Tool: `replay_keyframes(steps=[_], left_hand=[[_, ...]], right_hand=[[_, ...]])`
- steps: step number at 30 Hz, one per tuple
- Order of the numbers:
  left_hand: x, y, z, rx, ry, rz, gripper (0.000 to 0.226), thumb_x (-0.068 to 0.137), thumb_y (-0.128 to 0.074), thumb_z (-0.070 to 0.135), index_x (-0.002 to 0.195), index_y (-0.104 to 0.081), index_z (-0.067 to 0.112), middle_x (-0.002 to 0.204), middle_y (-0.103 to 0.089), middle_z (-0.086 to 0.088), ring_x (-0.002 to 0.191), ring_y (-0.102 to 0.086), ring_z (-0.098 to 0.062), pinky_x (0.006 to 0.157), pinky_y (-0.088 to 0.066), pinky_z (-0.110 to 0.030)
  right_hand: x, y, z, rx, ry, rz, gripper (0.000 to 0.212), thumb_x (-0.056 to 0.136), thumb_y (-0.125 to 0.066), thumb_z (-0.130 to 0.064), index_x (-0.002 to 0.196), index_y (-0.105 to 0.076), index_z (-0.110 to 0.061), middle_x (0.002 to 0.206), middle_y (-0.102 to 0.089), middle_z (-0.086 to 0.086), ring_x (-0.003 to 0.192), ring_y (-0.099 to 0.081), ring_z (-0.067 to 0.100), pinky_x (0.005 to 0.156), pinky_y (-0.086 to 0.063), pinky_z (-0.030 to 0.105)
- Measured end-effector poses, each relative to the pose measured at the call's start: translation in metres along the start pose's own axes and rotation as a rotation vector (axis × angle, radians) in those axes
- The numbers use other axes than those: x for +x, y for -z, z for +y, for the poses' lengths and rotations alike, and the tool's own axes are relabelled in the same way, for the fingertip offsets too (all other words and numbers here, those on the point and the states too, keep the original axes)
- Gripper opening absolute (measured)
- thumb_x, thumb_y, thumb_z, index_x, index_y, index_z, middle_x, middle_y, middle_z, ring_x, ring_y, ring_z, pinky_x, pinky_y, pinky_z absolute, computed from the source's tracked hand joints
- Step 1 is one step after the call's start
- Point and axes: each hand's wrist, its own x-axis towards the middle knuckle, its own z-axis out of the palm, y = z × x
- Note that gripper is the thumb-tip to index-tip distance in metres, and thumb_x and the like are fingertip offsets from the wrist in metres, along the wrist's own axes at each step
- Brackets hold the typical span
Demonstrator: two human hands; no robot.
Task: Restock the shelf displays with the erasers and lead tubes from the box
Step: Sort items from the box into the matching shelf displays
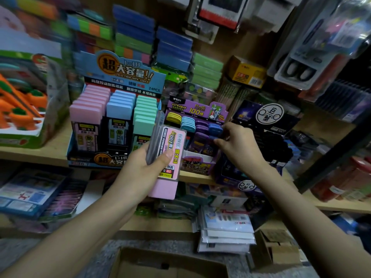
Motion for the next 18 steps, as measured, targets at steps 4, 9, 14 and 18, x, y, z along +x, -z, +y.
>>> replay_keyframes(steps=[4, 9, 14, 18], left_hand=[[0.002, 0.003, -0.002, 0.001, 0.0, 0.001, 0.012, 0.088, -0.057, 0.025, 0.096, -0.062, 0.031, 0.082, -0.073, 0.016, 0.072, -0.069, -0.001, 0.054, -0.05, -0.011], [0.004, 0.007, -0.002, 0.011, 0.0, 0.012, 0.014, 0.089, -0.056, 0.026, 0.102, -0.062, 0.031, 0.089, -0.074, 0.008, 0.08, -0.07, -0.005, 0.061, -0.053, -0.015], [0.003, 0.014, 0.002, -0.075, -0.022, 0.073, 0.017, 0.087, -0.056, 0.031, 0.103, -0.061, 0.034, 0.096, -0.073, 0.008, 0.087, -0.069, -0.008, 0.07, -0.055, -0.024], [0.003, 0.023, 0.007, -0.166, -0.015, 0.163, 0.016, 0.091, -0.055, 0.023, 0.105, -0.062, 0.029, 0.097, -0.074, 0.002, 0.091, -0.07, -0.014, 0.077, -0.055, -0.032]], right_hand=[[-0.003, -0.007, -0.004, -0.086, 0.058, -0.003, 0.03, 0.083, -0.064, -0.005, 0.103, -0.041, -0.006, 0.092, -0.063, 0.02, 0.083, -0.06, 0.039, 0.062, -0.047, 0.041], [-0.013, 0.001, -0.012, -0.226, 0.082, 0.02, 0.027, 0.088, -0.061, -0.012, 0.106, -0.042, -0.003, 0.104, -0.053, 0.017, 0.09, -0.055, 0.04, 0.063, -0.04, 0.037], [-0.055, 0.01, -0.058, 0.322, 0.011, 0.014, 0.021, 0.09, -0.058, -0.036, 0.093, -0.057, -0.015, 0.08, -0.061, -0.003, 0.07, -0.06, 0.015, 0.059, -0.045, 0.028], [-0.096, -0.025, -0.106, 1.047, -0.296, -0.471, 0.01, 0.088, -0.063, -0.026, 0.089, -0.065, -0.016, 0.078, -0.065, -0.001, 0.067, -0.058, 0.008, 0.056, -0.046, 0.018]])
